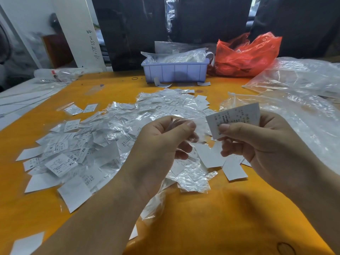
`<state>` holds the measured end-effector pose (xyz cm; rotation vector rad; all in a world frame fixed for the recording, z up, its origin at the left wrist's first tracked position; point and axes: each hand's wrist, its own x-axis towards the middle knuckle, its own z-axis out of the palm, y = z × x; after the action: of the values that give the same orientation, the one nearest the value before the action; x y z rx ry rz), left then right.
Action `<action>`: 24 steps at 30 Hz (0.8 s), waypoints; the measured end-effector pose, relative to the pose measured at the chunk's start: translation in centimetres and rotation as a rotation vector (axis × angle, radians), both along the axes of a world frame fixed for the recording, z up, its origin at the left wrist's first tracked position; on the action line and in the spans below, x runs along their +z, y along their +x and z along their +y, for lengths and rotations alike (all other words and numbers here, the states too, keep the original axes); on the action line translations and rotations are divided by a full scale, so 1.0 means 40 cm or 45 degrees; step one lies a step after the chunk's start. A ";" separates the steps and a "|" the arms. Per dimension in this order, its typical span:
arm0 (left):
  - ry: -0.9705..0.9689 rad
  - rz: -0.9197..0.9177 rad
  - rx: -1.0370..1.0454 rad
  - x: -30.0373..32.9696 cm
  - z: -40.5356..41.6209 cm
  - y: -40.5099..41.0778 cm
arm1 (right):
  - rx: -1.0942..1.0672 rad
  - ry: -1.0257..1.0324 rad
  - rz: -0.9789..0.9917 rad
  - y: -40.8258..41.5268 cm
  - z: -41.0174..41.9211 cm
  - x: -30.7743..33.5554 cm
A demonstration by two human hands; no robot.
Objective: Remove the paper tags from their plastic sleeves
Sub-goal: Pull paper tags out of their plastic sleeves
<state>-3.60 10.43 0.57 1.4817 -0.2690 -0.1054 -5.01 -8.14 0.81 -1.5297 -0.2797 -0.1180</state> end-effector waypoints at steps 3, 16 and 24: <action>0.010 0.007 0.007 -0.001 0.002 0.002 | -0.008 -0.019 -0.004 0.000 -0.004 0.007; 0.048 -0.021 -0.198 -0.010 0.004 0.007 | -0.102 -0.294 -0.042 -0.012 0.008 -0.001; 0.038 -0.039 -0.198 -0.006 0.002 0.006 | -0.161 -0.189 -0.109 -0.012 0.004 0.000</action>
<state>-3.36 10.49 0.33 1.4915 -0.4092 -0.2128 -5.49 -7.99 0.83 -1.6925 -0.2643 -0.2681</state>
